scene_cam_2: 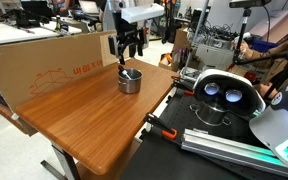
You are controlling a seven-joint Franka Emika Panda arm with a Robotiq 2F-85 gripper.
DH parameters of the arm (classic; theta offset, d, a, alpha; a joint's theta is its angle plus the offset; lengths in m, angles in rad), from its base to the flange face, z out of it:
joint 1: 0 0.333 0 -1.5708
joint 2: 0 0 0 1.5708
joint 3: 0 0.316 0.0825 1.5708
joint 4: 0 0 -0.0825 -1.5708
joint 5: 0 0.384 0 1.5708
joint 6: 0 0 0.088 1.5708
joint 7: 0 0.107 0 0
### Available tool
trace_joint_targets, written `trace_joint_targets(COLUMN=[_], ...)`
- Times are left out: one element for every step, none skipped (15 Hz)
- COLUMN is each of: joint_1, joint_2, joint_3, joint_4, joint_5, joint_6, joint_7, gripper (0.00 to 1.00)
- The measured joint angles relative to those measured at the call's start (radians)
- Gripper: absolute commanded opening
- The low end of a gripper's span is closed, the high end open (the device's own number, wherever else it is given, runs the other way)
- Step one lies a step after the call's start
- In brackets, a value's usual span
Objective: Place the marker on the desk
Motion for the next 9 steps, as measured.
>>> trace_joint_targets(joint_1=[0.001, 0.004, 0.008, 0.014, 0.02, 0.026, 0.03, 0.034, 0.037], joint_2=[0.014, 0.028, 0.041, 0.054, 0.067, 0.078, 0.089, 0.099, 0.109], joint_3=[0.0, 0.0, -0.002, -0.004, -0.006, -0.009, -0.011, -0.014, -0.017], joint_4=[0.01, 0.02, 0.03, 0.039, 0.047, 0.056, 0.064, 0.072, 0.08], joint_5=[0.0, 0.0, -0.001, -0.004, -0.009, -0.014, -0.017, -0.017, -0.017], joint_6=[0.001, 0.002, 0.003, 0.003, 0.003, 0.003, 0.003, 0.003, 0.003], joint_7=[0.0, 0.0, 0.0, 0.0, 0.0, 0.0, 0.0, 0.0, 0.0], gripper=[1.0, 1.0, 1.0, 1.0, 1.0, 1.0, 0.8, 0.74, 0.65])
